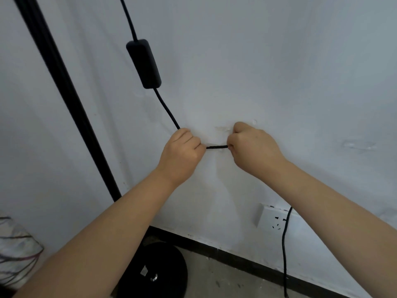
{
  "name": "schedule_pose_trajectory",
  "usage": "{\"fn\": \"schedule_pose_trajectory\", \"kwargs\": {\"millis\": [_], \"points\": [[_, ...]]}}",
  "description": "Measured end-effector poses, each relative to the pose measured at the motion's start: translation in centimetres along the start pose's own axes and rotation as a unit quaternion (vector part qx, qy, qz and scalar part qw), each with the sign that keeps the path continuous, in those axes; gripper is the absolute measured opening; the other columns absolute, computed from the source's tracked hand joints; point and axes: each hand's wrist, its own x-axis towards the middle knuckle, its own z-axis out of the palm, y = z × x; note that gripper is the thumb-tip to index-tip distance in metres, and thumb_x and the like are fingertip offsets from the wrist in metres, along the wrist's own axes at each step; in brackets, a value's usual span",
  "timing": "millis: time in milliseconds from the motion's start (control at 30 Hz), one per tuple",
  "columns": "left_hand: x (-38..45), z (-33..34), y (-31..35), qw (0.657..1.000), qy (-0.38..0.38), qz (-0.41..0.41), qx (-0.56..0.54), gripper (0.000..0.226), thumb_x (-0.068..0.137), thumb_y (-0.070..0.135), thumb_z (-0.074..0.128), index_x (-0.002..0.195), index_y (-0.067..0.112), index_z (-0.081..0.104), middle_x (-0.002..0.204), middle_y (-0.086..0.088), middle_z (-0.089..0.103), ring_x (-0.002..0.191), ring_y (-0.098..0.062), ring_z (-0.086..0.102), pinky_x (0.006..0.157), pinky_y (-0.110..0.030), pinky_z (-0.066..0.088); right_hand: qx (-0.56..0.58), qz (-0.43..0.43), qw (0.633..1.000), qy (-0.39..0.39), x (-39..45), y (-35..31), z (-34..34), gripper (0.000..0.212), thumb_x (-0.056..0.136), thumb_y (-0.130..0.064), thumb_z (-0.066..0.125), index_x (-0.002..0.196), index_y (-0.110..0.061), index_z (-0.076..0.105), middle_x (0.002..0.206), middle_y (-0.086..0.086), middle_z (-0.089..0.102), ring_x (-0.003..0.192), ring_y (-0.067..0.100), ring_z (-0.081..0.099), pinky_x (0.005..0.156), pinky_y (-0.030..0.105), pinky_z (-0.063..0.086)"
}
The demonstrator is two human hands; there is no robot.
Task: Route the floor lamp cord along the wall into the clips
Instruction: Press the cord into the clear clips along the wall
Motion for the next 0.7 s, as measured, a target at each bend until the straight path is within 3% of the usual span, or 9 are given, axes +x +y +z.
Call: {"fn": "schedule_pose_trajectory", "kwargs": {"millis": [133, 233, 367, 467, 533, 600, 700], "points": [[0.1, 0.2, -0.3, 0.997, 0.059, 0.001, 0.051, 0.022, 0.054, -0.011, 0.07, 0.051, 0.009, 0.064, 0.043, -0.003, 0.058, 0.044, -0.02, 0.058, 0.08, -0.05, 0.054, 0.013, 0.008, 1.0, 0.028, -0.3, 0.0, -0.3, 0.012, 0.083, 0.004, 0.047, 0.084, 0.004, 0.059, 0.096, 0.017, 0.052, 0.065, 0.034, 0.048, 0.053, 0.033, 0.034], [-0.4, 1.1, -0.3, 0.993, 0.105, 0.008, 0.045, 0.018, 0.062, -0.009, 0.068, 0.059, 0.009, 0.066, 0.056, -0.004, 0.069, 0.059, -0.021, 0.068, 0.087, -0.045, 0.052, 0.02, 0.037, 0.997, 0.063, -1.5, 0.6, 0.0, 0.011, 0.083, 0.004, 0.048, 0.084, 0.004, 0.059, 0.096, 0.019, 0.053, 0.064, 0.037, 0.05, 0.052, 0.035, 0.034], [-0.8, 1.7, 0.2, 0.99, 0.132, 0.03, 0.026, 0.021, 0.078, -0.004, 0.051, 0.071, 0.002, 0.07, 0.074, -0.011, 0.075, 0.078, -0.026, 0.071, 0.079, -0.059, 0.051, 0.059, 0.076, 0.988, 0.121, -3.5, 1.2, 1.6, 0.007, 0.077, 0.009, 0.054, 0.076, 0.007, 0.061, 0.083, 0.023, 0.059, 0.057, 0.04, 0.056, 0.048, 0.033, 0.037], [-0.9, 1.7, 0.6, 0.992, 0.124, 0.031, 0.02, 0.022, 0.076, -0.006, 0.05, 0.073, 0.002, 0.07, 0.076, -0.012, 0.075, 0.078, -0.026, 0.071, 0.08, -0.061, 0.049, 0.102, 0.091, 0.979, 0.154, -4.7, 1.5, 2.7, 0.007, 0.068, 0.015, 0.06, 0.066, 0.008, 0.061, 0.07, 0.026, 0.06, 0.044, 0.039, 0.054, 0.041, 0.034, 0.044], [-0.7, 1.5, 1.3, 0.993, 0.111, 0.034, 0.007, 0.022, 0.074, -0.006, 0.05, 0.073, 0.002, 0.07, 0.074, -0.012, 0.075, 0.075, -0.026, 0.071, 0.079, -0.059, 0.051, 0.121, 0.094, 0.976, 0.157, -5.5, 1.7, 3.5, 0.011, 0.067, 0.015, 0.062, 0.073, 0.006, 0.064, 0.068, 0.026, 0.061, 0.042, 0.038, 0.054, 0.039, 0.036, 0.047], [-0.1, 1.3, 2.0, 0.995, 0.091, 0.027, -0.024, 0.022, 0.074, -0.007, 0.049, 0.075, 0.0, 0.07, 0.073, -0.014, 0.074, 0.07, -0.027, 0.071, 0.076, -0.053, 0.054, 0.14, 0.092, 0.975, 0.148, -6.4, 2.0, 4.3, 0.025, 0.071, 0.013, 0.06, 0.092, 0.0, 0.067, 0.069, 0.027, 0.061, 0.045, 0.038, 0.057, 0.04, 0.039, 0.051], [0.8, 1.1, 3.2, 0.994, 0.072, 0.021, -0.085, 0.02, 0.069, -0.012, 0.053, 0.077, -0.003, 0.069, 0.071, -0.017, 0.073, 0.065, -0.031, 0.068, 0.069, -0.041, 0.056, 0.186, 0.102, 0.97, 0.118, -7.9, 2.8, 5.0, 0.031, 0.081, 0.006, 0.054, 0.109, -0.005, 0.06, 0.076, 0.028, 0.064, 0.063, 0.04, 0.062, 0.054, 0.046, 0.055]]}}
